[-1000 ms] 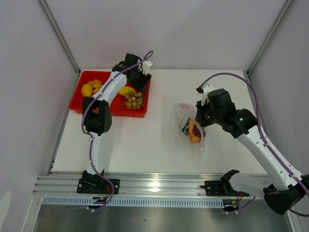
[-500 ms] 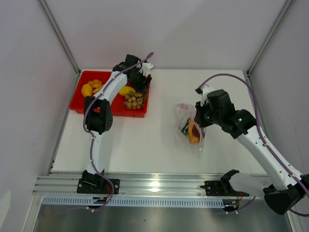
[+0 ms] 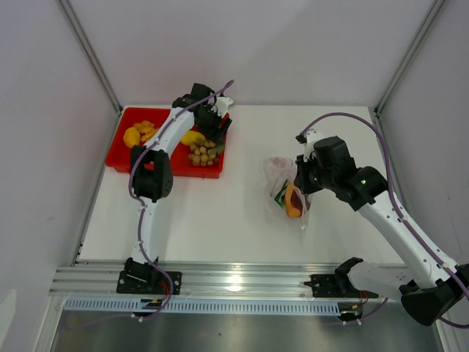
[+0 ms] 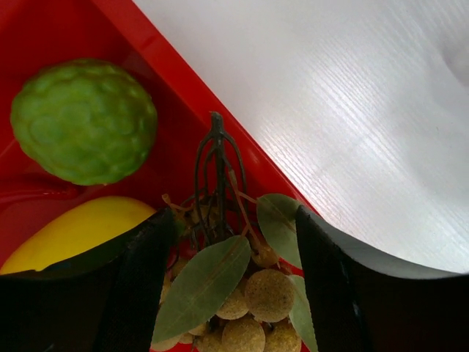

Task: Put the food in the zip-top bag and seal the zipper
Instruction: Pick up the fake fruit from the bin.

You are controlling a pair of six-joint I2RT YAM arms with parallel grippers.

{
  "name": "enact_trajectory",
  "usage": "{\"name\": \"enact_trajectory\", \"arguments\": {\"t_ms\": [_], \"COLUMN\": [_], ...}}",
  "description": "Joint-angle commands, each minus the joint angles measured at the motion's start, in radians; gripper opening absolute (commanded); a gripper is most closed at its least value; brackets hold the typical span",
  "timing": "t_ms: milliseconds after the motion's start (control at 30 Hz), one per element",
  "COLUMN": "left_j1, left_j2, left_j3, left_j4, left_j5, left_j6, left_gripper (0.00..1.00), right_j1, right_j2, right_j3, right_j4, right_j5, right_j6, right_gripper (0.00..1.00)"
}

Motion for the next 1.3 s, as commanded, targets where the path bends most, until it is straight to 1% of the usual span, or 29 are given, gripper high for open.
{"name": "enact_trajectory", "arguments": {"t_ms": [0, 33, 100, 133, 200, 233, 300, 400, 533, 700, 800, 867, 900, 933, 1000, 1033, 1100, 1133, 1200, 1267], "left_j1": [0.011, 0.014, 0.018, 0.021, 0.027, 0.029, 0.034, 0.034, 0.034, 0.034, 0.034, 0.034, 0.034, 0.034, 0.034, 0.034, 0.034, 0.035, 0.035, 0.035], "left_j2": [0.028, 0.029, 0.029, 0.029, 0.028, 0.025, 0.025, 0.037, 0.058, 0.085, 0.095, 0.097, 0.098, 0.100, 0.098, 0.097, 0.088, 0.082, 0.056, 0.020], "left_j3": [0.032, 0.020, 0.017, 0.015, 0.015, 0.014, 0.011, 0.012, 0.008, 0.015, 0.021, 0.024, 0.024, 0.024, 0.026, 0.026, 0.024, 0.015, 0.000, -0.023], "left_j4": [-0.043, -0.038, -0.031, -0.029, -0.021, -0.018, -0.014, -0.021, -0.037, -0.053, -0.060, -0.060, -0.058, -0.057, -0.058, -0.060, -0.055, -0.050, -0.032, -0.017], "left_j5": [-0.010, -0.016, -0.019, -0.018, -0.019, -0.019, -0.016, -0.024, -0.022, -0.019, -0.030, -0.025, -0.028, -0.031, -0.031, -0.033, -0.042, -0.047, -0.054, -0.061], "left_j6": [0.015, 0.017, 0.017, 0.015, 0.015, 0.018, 0.021, 0.028, 0.031, 0.032, 0.026, 0.017, 0.015, 0.012, 0.008, 0.002, -0.011, -0.018, -0.041, -0.069], "left_gripper": [0.69, 0.65, 0.62, 0.58, 0.55, 0.51, 0.49, 0.49, 0.57, 0.58, 0.50, 0.41, 0.41, 0.33, 0.27, 0.22, 0.16, 0.08, 0.01, 0.01], "right_j1": [-0.004, -0.004, -0.004, -0.004, -0.004, -0.004, -0.002, -0.004, -0.004, -0.004, -0.004, -0.004, -0.004, -0.004, -0.004, -0.004, -0.004, -0.004, -0.004, -0.004], "right_j2": [-0.020, -0.015, -0.015, -0.012, -0.010, -0.012, -0.009, -0.007, -0.001, 0.000, 0.005, 0.006, 0.008, 0.011, 0.013, 0.011, 0.008, 0.009, 0.013, 0.020], "right_j3": [0.003, 0.003, 0.003, 0.002, 0.000, -0.001, -0.004, -0.006, 0.000, 0.003, 0.009, 0.009, 0.009, 0.006, 0.006, 0.006, 0.005, 0.002, 0.000, 0.002], "right_j4": [0.038, 0.038, 0.039, 0.039, 0.041, 0.044, 0.047, 0.050, 0.052, 0.049, 0.047, 0.050, 0.049, 0.049, 0.047, 0.047, 0.050, 0.052, 0.052, 0.044], "right_j5": [-0.010, -0.013, -0.013, -0.013, -0.013, -0.016, -0.018, -0.019, -0.018, -0.016, -0.023, -0.026, -0.027, -0.026, -0.027, -0.027, -0.026, -0.024, -0.015, -0.004], "right_j6": [0.004, 0.002, 0.001, 0.001, 0.002, 0.002, 0.004, 0.002, 0.004, 0.006, 0.007, 0.010, 0.010, 0.013, 0.015, 0.016, 0.018, 0.018, 0.018, 0.022], "right_gripper": [0.00, 0.00, 0.00, 0.00, 0.00, 0.00, 0.00, 0.00, 0.00, 0.00, 0.00, 0.00, 0.00, 0.00, 0.00, 0.00, 0.00, 0.00, 0.00, 0.00]}}
